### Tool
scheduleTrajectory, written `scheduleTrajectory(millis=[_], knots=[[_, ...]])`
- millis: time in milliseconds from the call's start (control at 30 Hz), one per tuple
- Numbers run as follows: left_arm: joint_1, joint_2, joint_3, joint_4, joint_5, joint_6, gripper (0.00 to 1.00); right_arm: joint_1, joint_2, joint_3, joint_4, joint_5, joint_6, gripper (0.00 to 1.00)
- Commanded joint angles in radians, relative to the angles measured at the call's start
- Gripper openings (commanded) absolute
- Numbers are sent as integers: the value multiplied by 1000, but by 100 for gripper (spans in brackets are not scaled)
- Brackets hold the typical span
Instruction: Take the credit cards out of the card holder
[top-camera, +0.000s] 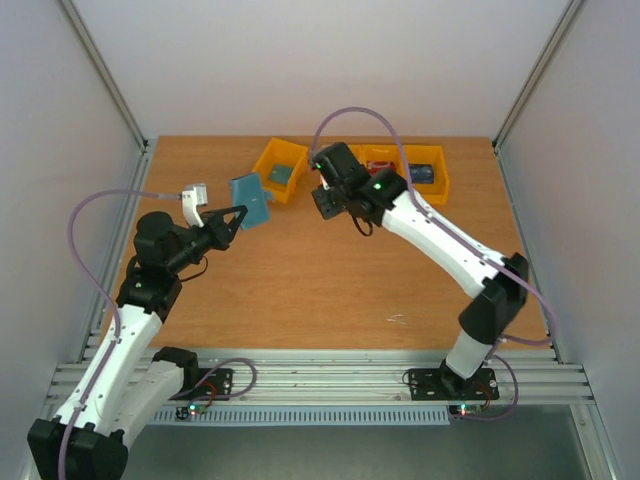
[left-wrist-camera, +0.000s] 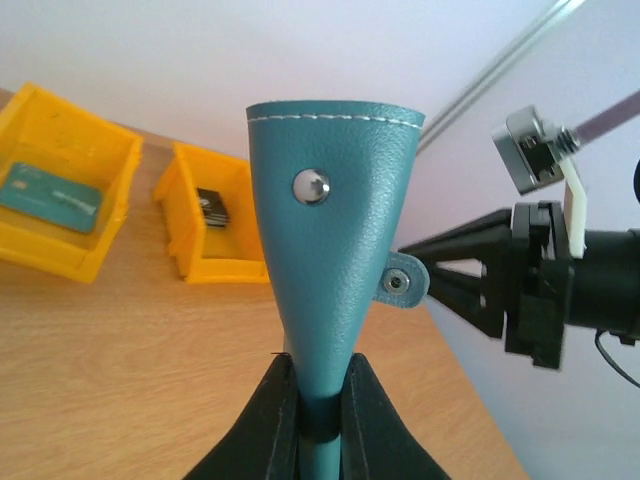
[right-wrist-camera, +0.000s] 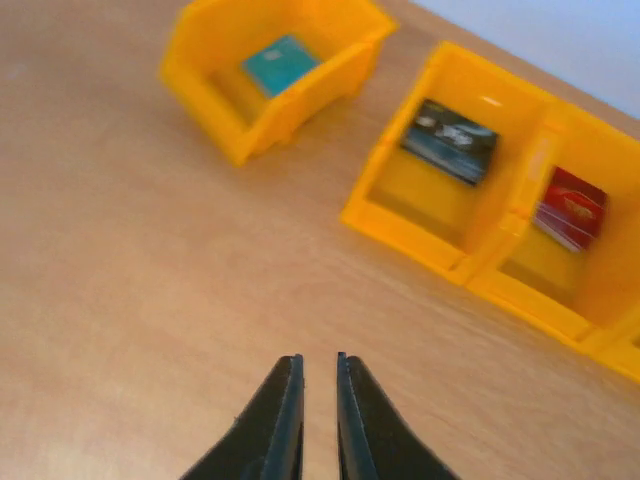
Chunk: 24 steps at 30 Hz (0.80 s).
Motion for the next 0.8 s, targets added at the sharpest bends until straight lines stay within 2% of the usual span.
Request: scheduleTrajectory(millis=[0, 100, 167, 233, 333, 433, 600, 767], knots=[[3, -10, -14, 205, 156, 61, 0, 11, -187, -164, 137, -340, -136, 20], [5, -4, 19, 227, 204, 96, 0, 3, -328, -276, 209, -523, -153, 49], [11, 5, 45, 213, 186, 116, 0, 3, -385, -331, 279, -626, -124, 59], [24, 12, 56, 264, 217, 89, 0, 4, -409, -368, 369, -712, -61, 66], [35, 21, 68, 419, 366, 1, 0, 3, -419, -377, 476, -797, 5, 72], [36, 22, 103, 458, 462, -41, 0, 2, -416, -362, 535, -817, 34, 75], [36, 14, 142, 476, 606, -26, 0, 2, -394, -321, 515, -766, 20, 75], [36, 9, 150, 466, 619, 17, 0, 0, -395, -309, 503, -731, 25, 74]])
